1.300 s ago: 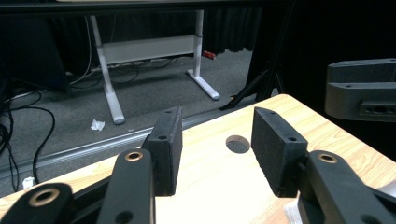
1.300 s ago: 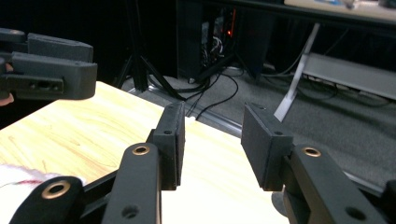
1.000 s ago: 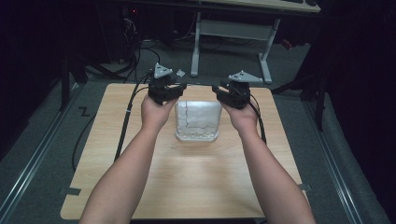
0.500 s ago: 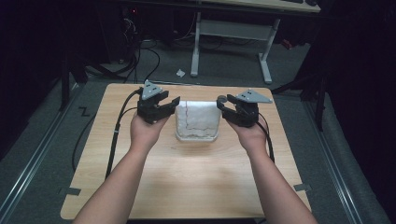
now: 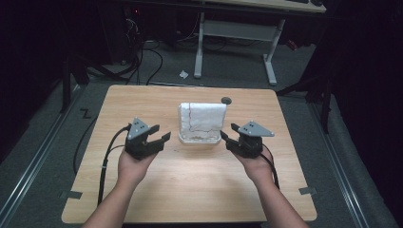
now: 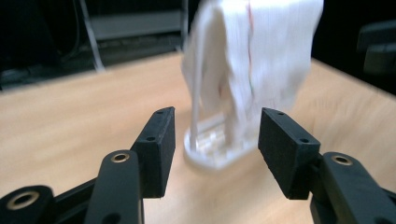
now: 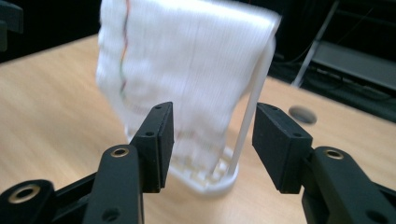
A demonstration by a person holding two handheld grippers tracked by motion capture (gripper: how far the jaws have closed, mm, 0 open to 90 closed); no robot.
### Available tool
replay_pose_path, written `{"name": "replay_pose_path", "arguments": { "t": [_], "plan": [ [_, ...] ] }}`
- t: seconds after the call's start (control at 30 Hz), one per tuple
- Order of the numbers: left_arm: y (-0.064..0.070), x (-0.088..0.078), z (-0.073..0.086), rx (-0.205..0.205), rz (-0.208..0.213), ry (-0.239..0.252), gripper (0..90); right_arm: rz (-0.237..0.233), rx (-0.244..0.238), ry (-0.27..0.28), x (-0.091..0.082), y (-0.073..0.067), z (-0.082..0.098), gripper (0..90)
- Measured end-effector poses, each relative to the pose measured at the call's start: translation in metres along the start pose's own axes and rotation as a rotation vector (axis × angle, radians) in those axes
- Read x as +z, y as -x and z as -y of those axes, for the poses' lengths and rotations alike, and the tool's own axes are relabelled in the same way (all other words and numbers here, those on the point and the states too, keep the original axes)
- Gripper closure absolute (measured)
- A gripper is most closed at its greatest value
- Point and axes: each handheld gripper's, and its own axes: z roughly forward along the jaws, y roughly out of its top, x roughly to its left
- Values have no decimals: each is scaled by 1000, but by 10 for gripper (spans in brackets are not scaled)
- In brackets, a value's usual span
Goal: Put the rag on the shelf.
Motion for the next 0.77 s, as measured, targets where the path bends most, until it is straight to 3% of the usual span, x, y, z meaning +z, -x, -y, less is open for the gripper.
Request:
{"name": "replay_pose_path", "arguments": {
  "t": [0.13, 0.23, 0.3, 0.33, 0.4, 0.47, 0.53, 0.57, 0.67, 0.77],
  "plan": [
    [6, 2, 33, 15, 16, -77, 458, -11, -2, -34, 0, -5, 18, 480],
    [11, 3, 63, 24, 38, -152, 447, -21, -8, -76, -1, -11, 42, 480],
    [16, 1, 77, 30, 54, -187, 430, -28, 0, -120, -5, -15, 67, 467],
    [19, -2, 85, 35, 61, -195, 430, -28, 0, -120, -5, -15, 67, 467],
    [30, -15, 100, 40, 76, -198, 427, -29, 4, -142, -13, -19, 88, 456],
    [39, -20, 103, 71, 84, -247, 407, -54, 21, -199, -22, -20, 105, 446],
    [44, -22, 105, 126, 73, -254, 399, -55, 22, -200, -24, -19, 107, 447],
    [43, -21, 106, 123, 70, -259, 410, -48, 31, -198, -26, -17, 108, 449],
    [34, -15, 107, 25, 117, -251, 411, -46, 61, -196, -24, -13, 108, 444],
    [28, -11, 106, 12, 98, -235, 391, -56, 48, -196, -19, -14, 109, 437]
  ]
}}
